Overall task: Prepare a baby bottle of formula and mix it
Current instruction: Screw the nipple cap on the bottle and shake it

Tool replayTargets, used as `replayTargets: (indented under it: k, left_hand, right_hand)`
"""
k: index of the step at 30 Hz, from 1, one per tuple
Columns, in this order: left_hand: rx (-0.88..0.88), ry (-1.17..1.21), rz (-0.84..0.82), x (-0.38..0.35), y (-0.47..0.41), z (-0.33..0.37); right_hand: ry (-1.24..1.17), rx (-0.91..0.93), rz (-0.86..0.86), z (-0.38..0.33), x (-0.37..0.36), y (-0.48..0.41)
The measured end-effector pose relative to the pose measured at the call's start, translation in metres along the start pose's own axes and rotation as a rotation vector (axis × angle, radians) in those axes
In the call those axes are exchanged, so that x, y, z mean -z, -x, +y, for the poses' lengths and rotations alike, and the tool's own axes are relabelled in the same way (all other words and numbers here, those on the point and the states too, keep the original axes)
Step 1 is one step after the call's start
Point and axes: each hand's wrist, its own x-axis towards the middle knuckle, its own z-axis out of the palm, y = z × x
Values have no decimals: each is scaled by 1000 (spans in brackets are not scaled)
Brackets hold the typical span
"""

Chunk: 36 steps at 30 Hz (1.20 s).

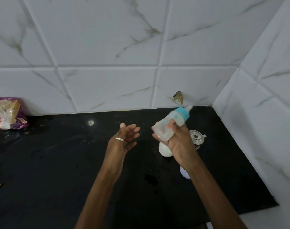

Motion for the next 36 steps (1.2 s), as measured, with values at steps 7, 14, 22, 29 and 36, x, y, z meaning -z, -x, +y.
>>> replayTargets:
  k: [7,14,22,29,36]
  left_hand:
    - [24,-2,-13,-13,-3,-7]
    - [-15,27,27,-31,0,-4]
    - [-25,25,112,-45,11,-15]
    - [-58,-46,147,-51,19,-24]
    - [-130,-329,51,-56,26,-39]
  right_hand:
    - [71,-7,7,-5,11,2]
    - [530,-129,-213,-3,29,4]
    - [723,-4,-157,-6,41,-7]
    - [899,16,-188,5,42,-5]
    - [1019,119,-287,7,42,-6]
